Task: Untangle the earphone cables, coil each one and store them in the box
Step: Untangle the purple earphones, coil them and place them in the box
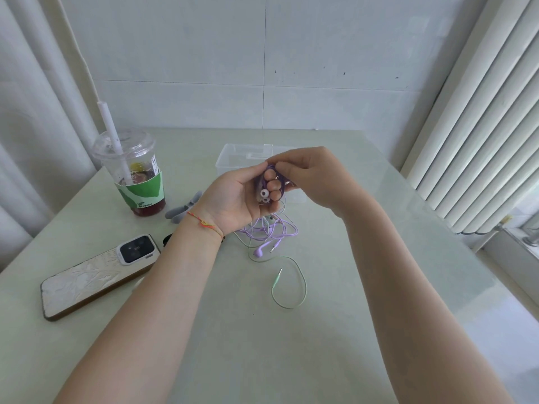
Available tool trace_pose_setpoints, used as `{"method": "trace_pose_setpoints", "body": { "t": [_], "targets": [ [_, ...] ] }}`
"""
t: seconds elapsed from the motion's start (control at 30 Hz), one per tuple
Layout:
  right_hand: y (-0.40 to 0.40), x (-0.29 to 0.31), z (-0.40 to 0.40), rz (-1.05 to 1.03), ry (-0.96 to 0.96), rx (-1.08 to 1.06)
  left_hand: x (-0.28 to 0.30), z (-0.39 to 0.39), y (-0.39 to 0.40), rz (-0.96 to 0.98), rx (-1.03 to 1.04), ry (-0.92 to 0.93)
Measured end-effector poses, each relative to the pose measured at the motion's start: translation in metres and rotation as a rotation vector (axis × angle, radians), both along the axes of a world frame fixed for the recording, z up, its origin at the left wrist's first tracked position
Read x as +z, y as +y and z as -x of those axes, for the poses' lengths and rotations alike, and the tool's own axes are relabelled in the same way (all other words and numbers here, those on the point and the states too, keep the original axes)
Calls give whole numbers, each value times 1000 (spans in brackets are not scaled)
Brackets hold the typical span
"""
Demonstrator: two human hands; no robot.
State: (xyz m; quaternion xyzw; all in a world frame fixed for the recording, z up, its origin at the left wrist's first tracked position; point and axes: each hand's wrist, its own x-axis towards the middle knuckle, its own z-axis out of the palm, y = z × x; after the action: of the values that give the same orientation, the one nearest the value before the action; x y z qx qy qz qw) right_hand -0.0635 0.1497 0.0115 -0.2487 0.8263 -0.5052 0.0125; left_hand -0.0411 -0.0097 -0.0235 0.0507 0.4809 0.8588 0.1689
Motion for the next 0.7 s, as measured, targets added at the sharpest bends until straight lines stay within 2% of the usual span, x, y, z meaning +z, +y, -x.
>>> {"method": "trace_pose_setpoints", "body": {
  "t": [0.47,0.7],
  "targets": [
    [-4,-6,0,-58,40,-54,4,0,7,80,160,-148],
    [-15,-8,-3,-168,165,-73,-1,6,8,150,390,-198]
  ]
}}
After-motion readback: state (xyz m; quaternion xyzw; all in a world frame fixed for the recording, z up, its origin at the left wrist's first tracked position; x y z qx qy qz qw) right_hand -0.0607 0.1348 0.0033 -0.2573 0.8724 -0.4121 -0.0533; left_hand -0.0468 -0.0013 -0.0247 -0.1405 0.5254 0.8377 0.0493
